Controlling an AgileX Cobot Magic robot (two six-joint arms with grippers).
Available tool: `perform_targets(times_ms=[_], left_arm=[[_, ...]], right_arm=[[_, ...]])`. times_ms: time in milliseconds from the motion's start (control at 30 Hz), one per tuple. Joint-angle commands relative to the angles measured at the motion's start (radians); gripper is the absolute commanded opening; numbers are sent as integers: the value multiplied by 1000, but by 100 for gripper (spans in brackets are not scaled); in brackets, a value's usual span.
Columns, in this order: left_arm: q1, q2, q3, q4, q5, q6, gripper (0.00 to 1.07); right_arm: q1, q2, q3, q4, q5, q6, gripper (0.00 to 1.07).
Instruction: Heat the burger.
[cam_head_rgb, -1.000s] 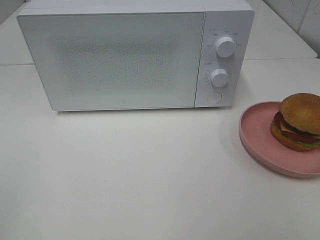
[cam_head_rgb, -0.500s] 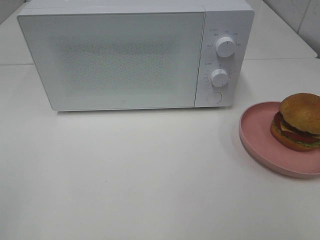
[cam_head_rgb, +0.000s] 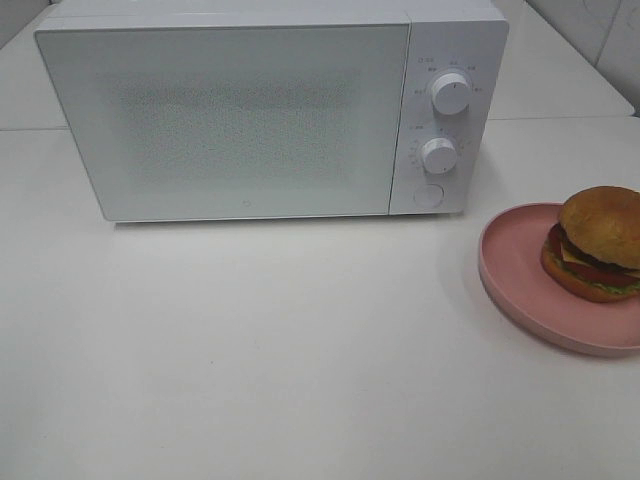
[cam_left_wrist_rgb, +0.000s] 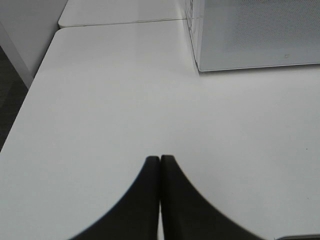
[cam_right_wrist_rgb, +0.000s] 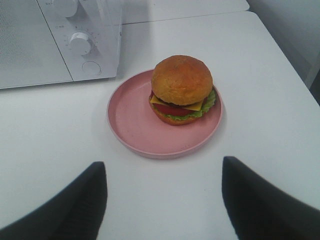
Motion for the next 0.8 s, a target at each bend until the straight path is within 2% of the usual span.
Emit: perform_targets(times_ms=[33,800], left_arm=[[-3,-27,2,-3,-15,-3,0],[-3,-20,2,-3,-15,-3,0]], right_arm=[[0,-25,0,-8,-7,-13,64],[0,-25,0,-8,-7,-13,64]])
